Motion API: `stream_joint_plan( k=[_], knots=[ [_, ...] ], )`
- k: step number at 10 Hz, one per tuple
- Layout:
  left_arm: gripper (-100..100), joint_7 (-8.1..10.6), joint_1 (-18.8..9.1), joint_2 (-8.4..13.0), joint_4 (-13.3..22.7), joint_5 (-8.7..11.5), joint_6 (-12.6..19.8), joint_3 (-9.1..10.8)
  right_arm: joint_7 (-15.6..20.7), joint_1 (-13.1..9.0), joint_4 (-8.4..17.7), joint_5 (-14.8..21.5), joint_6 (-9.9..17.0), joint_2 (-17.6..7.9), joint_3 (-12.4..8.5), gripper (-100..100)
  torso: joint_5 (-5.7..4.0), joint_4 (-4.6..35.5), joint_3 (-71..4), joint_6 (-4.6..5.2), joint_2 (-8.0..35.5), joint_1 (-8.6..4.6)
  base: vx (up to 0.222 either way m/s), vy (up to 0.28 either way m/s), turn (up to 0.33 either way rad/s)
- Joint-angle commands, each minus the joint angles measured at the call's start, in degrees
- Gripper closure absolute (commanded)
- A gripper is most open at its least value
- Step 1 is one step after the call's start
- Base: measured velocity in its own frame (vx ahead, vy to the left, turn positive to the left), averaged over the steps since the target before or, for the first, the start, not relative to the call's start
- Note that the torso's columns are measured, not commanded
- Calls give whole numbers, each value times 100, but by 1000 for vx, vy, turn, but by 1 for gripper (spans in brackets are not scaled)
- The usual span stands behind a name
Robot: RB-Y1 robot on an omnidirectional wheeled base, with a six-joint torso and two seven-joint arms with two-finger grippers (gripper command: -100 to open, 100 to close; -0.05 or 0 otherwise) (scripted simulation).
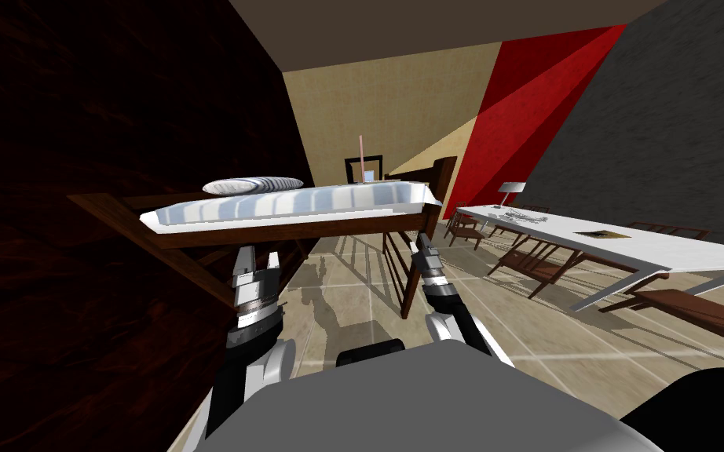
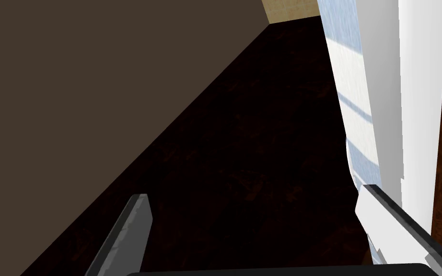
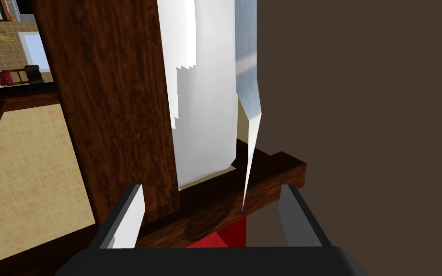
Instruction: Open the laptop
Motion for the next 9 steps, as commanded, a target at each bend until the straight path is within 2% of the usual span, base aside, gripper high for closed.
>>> stream_joint_plan(
  k=[1, 9],
  knots=[
    [0, 0, 0, 0, 0, 0, 0, 0, 0, 0, 0, 0, 0, 0, 0, 0, 0, 0, 0, 0, 0, 0, 0, 0, 0],
    [0, 0, 0, 0, 0, 0, 0, 0, 0, 0, 0, 0, 0, 0, 0, 0, 0, 0, 0, 0, 0, 0, 0, 0, 0]
  ],
)
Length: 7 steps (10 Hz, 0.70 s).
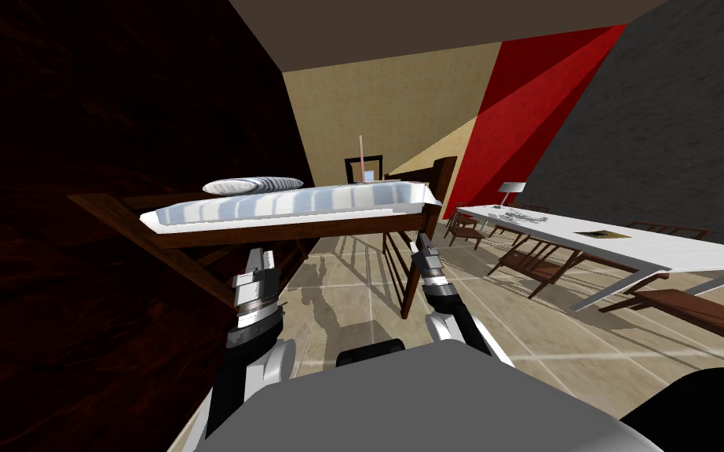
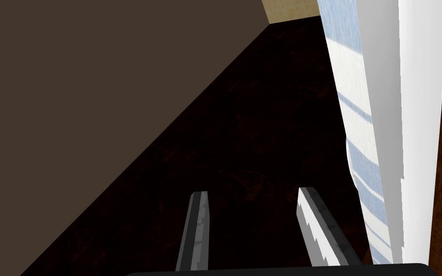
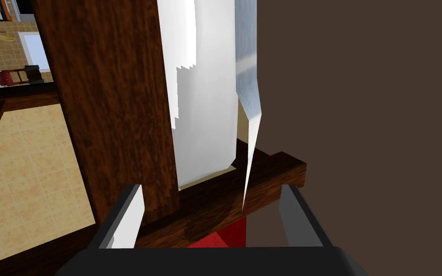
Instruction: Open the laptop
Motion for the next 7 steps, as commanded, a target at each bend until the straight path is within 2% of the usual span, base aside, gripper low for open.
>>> stream_joint_plan(
  k=[1, 5, 6, 7],
  knots=[
    [0, 0, 0, 0, 0, 0, 0, 0, -53, -4, 80, -35, -33, -194, 48, -100, 0, 0, 0, 0, 0, 0, -57, 17, 59],
    [0, 0, -3, -1, 1, 0, 1, -1, -351, -29, 514, -208, -221, -906, 311, -100, 4, 8, 19, -1, 32, 16, -175, 75, 107],
    [0, 0, -3, -1, 1, 0, 1, -2, -351, -29, 514, -208, -221, -1004, 311, -100, 2, 4, 10, -1, 16, 8, -148, 72, 40],
    [0, 0, -2, -1, 1, 0, 1, -1, -457, -43, 672, -261, -285, -1217, 405, -100, -1, -2, -6, 3, -12, -7, -161, 89, 79]
  ],
)
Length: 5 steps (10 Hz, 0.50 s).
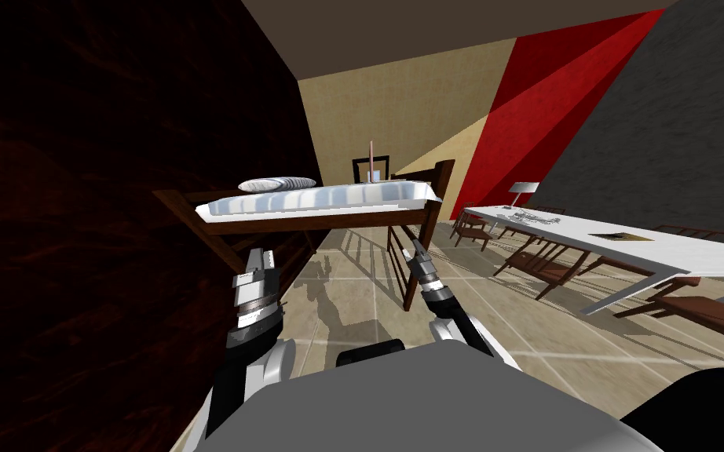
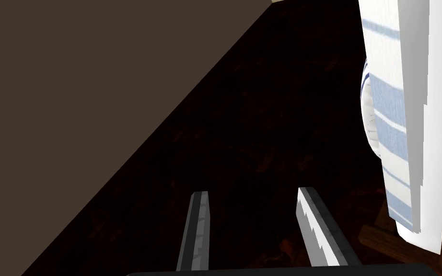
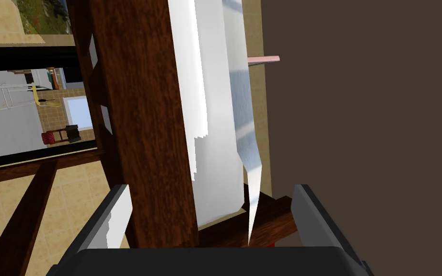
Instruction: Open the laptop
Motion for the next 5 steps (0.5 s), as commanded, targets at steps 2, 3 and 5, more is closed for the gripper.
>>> stream_joint_plan(
  k=[2, 3, 5],
  knots=[
    [0, 0, 1, 0, 0, 0, 0, 0, -236, -30, 381, -113, -170, -566, 220, -100, 0, -4, -10, -2, -16, -2, -111, 82, 108],
    [0, 0, 0, 0, 0, 0, 0, 0, -236, -30, 381, -113, -170, -632, 220, -100, 1, -4, -7, -4, -9, 9, -77, 65, 50],
    [0, 0, 1, 0, 0, 0, 0, 0, -362, -55, 579, -166, -240, -948, 334, -100, 0, 1, 7, -3, 16, 6, -114, 75, 89]
  ],
)
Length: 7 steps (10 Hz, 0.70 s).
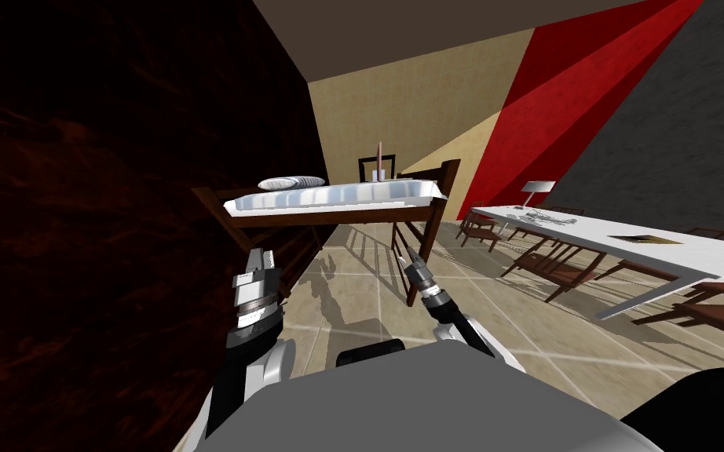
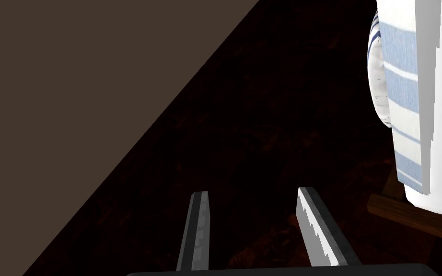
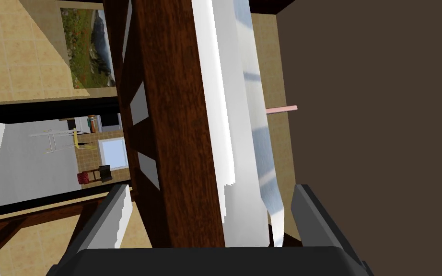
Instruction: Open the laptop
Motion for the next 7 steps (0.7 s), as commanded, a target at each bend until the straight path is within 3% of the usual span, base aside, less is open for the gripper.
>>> stream_joint_plan(
  k=[1, 2, 3, 4, 5, 6, 7],
  knots=[
    [0, 0, 0, 0, 0, 0, 0, 0, -210, -31, 284, -83, -93, -422, 171, -100, 2, 3, 5, 2, 4, 0, -122, 90, 141],
    [0, 0, 0, 0, 0, 0, 0, 0, -210, -31, 284, -83, -93, -558, 171, -100, 2, 3, 7, 0, 9, 6, -107, 66, 66],
    [0, 0, 0, 0, 0, 0, 0, 0, -348, -68, 508, -130, -163, -749, 300, -100, 1, 3, 3, 3, 1, -3, -113, 88, 158],
    [0, 0, 0, 0, 0, 0, 0, 0, -348, -68, 519, -130, -163, -909, 300, -100, 0, 0, 0, -1, -2, 3, -91, 69, 68],
    [0, 0, 1, 0, 0, 0, 0, 0, -490, -111, 771, -173, -230, -1086, 435, -100, 1, -1, -5, 3, -11, -4, -75, 91, 121],
    [0, 0, 0, 0, 0, 0, 0, 0, -490, -111, 771, -173, -230, -1275, 435, -100, 1, -3, -8, 0, -16, 4, -77, 77, 77],
    [0, 0, 1, 0, 0, 0, 0, 0, -636, -161, 1042, -211, -295, -1457, 576, -100, 2, -2, -7, 2, -13, -1, -91, 98, 168]
  ],
)
